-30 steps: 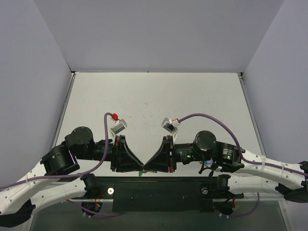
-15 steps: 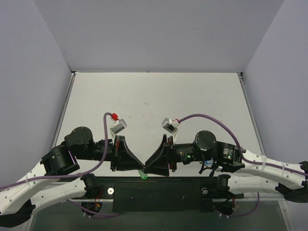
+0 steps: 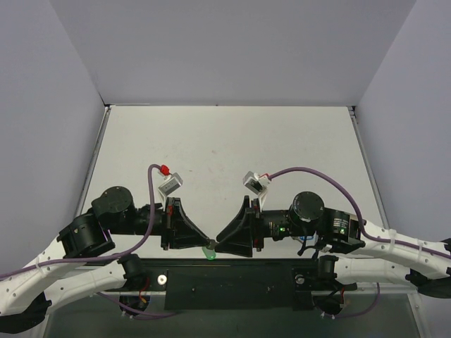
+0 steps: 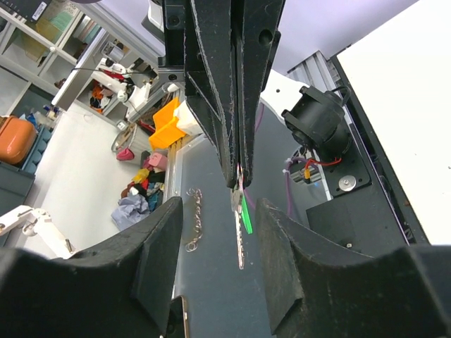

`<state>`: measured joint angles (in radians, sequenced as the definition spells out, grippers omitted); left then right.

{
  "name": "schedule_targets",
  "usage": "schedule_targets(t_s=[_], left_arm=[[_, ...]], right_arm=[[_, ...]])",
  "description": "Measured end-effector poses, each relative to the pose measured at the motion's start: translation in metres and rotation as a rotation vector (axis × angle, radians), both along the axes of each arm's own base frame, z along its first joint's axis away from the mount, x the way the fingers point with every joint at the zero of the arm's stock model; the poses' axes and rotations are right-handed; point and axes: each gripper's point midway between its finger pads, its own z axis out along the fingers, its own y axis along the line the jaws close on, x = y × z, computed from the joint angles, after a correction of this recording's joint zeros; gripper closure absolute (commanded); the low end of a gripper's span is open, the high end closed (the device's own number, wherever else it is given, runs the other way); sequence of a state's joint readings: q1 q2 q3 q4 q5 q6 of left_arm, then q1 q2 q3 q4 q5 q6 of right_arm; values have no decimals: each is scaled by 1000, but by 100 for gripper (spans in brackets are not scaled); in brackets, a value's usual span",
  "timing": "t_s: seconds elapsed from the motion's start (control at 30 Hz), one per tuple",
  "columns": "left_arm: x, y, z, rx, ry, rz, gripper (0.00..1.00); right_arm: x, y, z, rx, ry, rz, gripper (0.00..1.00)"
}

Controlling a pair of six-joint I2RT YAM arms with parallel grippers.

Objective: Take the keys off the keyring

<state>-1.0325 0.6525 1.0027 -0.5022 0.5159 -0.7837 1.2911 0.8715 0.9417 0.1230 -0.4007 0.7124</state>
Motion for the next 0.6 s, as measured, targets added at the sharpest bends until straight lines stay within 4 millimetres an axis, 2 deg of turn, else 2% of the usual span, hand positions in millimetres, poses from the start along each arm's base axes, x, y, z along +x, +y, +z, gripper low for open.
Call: schedule_targets(t_s=[0.2,0.37,0.47,0.6], left_arm=[[2,-2,2,-7,-5,9,100],[3,-2,4,-16,-5,12,100],[4,-3,5,-20,-6,16,100],[3,-2,7,-29,-4,16,100]], right_arm=[[2,6,-7,-24,7,0,68],[3,11,-11,-42,12,1,84],[3,13,-13,-47,12,2,98],[2,12,-11,-44,14,8,100]])
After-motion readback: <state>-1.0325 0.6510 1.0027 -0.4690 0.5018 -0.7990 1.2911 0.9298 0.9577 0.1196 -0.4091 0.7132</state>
